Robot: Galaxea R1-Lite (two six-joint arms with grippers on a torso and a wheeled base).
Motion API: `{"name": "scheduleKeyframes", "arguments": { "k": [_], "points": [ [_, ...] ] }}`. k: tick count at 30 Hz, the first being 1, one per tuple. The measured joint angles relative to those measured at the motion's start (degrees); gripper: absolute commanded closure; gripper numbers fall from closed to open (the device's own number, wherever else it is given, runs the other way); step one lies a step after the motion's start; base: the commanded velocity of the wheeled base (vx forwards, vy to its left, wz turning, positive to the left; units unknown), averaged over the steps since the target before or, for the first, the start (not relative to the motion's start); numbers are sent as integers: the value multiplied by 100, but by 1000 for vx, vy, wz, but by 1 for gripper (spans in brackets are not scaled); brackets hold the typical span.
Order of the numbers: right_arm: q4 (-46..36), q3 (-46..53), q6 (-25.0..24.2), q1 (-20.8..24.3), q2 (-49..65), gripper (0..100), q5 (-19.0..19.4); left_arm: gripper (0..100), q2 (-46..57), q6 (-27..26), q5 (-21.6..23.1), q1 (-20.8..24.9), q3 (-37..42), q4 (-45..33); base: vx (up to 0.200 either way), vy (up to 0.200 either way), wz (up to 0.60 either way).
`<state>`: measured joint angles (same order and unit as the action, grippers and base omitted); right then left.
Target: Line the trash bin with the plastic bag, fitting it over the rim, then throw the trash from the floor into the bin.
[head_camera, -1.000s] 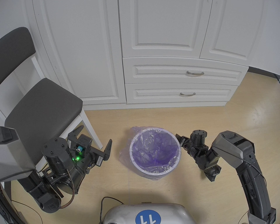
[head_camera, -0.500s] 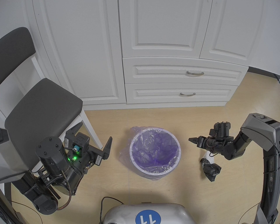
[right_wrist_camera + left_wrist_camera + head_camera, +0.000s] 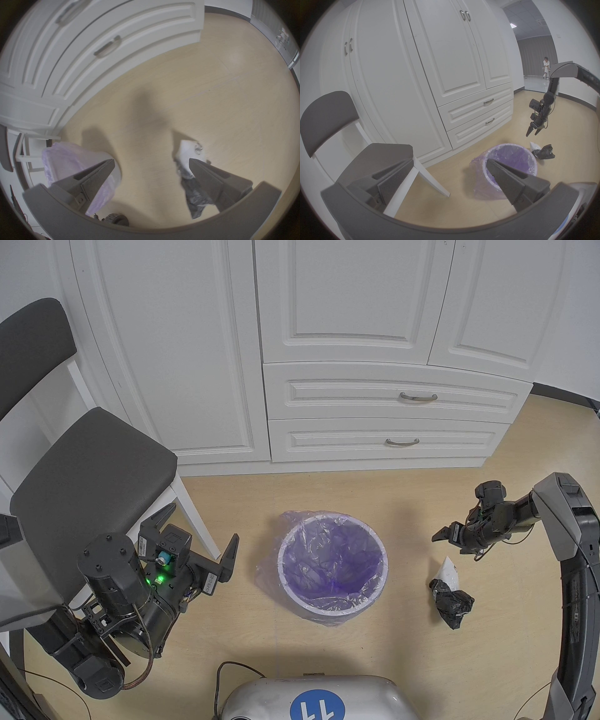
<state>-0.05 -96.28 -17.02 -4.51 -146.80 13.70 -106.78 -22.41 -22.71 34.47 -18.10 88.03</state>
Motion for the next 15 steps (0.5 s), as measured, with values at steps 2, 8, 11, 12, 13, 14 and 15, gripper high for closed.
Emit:
{"name": "scheduleKeyframes", "arguments": {
  "k": [2,8,11,12,13,14,15],
  "points": [
    [-416,-501,134,-171,-227,0,26,0,-57,2,0,-9,-5,-1,0,0,0],
    [-1231,-1604,574,-880,-1068,0,102,0,-378,11,-2,-24,-15,0,0,0,0],
    [-1420,-1753,662,-992,-1301,0,110,0,-511,35,-2,-30,-20,0,0,0,0],
    [-1475,-1773,703,-1003,-1348,0,112,0,-542,49,-2,-30,-20,0,0,0,0],
    [-1541,-1792,767,-1007,-1396,0,113,0,-574,62,-2,-30,-15,0,0,0,0],
    [-1590,-1803,827,-1007,-1440,0,107,0,-610,71,0,-30,-13,0,0,0,0],
    [-1607,-1814,881,-1012,-1475,0,94,0,-642,77,0,-33,-13,5,0,0,0]
  ]
}}
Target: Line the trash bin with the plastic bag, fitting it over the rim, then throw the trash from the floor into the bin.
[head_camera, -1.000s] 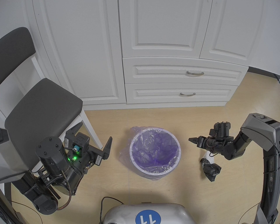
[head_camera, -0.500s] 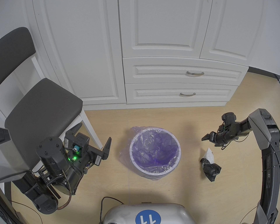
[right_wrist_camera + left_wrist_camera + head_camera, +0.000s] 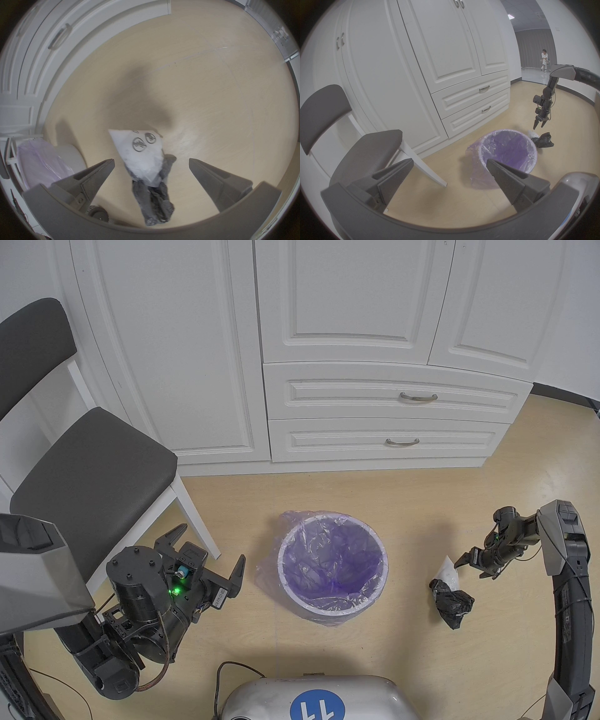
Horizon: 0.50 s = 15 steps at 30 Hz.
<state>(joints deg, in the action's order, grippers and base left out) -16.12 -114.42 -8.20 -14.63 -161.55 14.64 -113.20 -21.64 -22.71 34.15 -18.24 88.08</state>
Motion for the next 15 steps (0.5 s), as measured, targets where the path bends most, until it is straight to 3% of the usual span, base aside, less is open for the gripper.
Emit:
{"name": "scheduleKeyframes", "arguments": {
  "k": [15],
  "points": [
    [28,-18,165,575,-391,0,-1167,0,-83,95,16,-132,-26,5,0,0,0]
  ]
}}
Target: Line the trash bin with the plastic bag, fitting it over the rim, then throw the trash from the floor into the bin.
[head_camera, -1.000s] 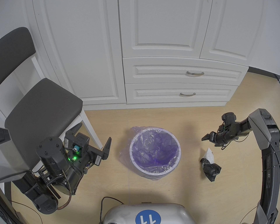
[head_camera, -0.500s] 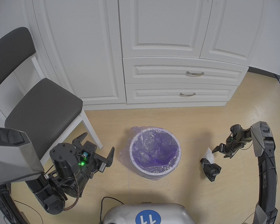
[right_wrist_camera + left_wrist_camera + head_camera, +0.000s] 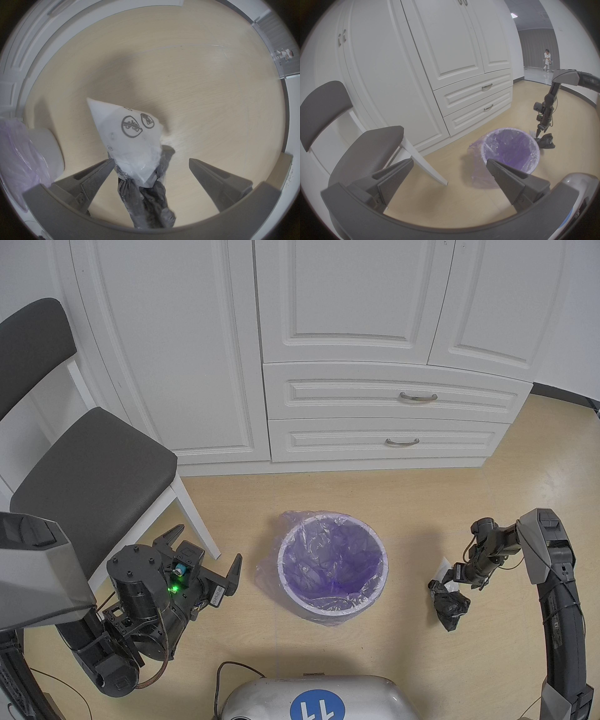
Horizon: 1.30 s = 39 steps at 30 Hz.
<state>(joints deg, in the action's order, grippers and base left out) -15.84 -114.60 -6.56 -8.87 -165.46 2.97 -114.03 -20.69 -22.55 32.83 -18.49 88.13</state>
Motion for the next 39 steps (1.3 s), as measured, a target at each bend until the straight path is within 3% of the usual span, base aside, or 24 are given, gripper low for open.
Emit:
{"name": "scheduleKeyframes", "arguments": {
  "k": [13,26,27,39],
  "points": [
    [706,0,347,273,-257,0,-30,0,9,-213,0,49,-240,-7,0,0,0],
    [1196,0,449,205,-474,0,477,0,-261,-244,0,7,-584,-10,0,0,0],
    [1236,0,457,201,-488,100,477,0,-273,-244,0,7,-589,-7,0,0,0],
    [1709,2,399,196,-574,100,463,0,-319,-244,0,2,-630,-10,0,0,0]
  ]
}}
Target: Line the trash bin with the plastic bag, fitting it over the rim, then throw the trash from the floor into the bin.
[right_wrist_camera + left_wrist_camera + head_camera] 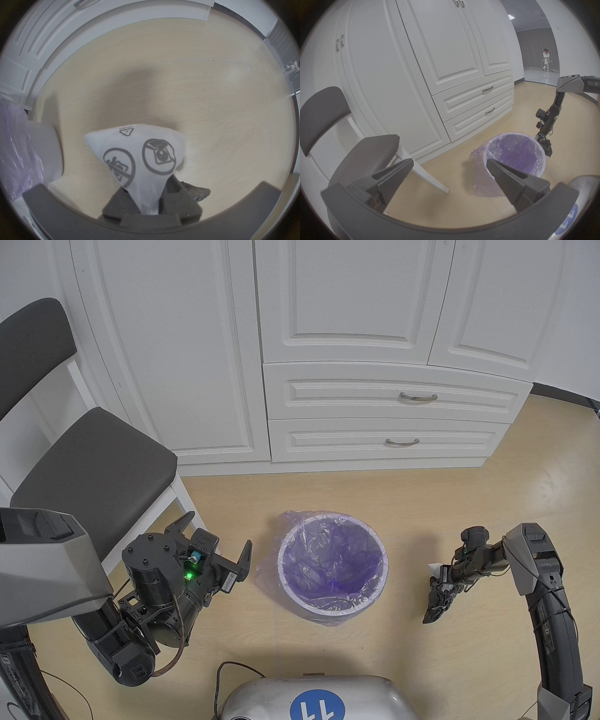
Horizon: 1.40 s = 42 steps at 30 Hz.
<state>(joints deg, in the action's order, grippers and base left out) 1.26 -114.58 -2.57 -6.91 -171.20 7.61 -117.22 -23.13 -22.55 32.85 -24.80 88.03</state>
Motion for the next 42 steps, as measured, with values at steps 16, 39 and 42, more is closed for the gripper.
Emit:
{"name": "scheduleKeyframes", "arguments": {
  "k": [16,39,42],
  "points": [
    [3566,560,-1302,68,266,100,-72,0,256,-73,4,-102,-20,0,0,0,0],
    [8754,5410,2022,1542,3494,100,-347,0,1937,-435,91,-144,121,0,0,0,0],
    [8764,5742,2238,1872,3849,100,-438,0,2291,-577,94,-129,195,-1,0,0,0]
  ]
}}
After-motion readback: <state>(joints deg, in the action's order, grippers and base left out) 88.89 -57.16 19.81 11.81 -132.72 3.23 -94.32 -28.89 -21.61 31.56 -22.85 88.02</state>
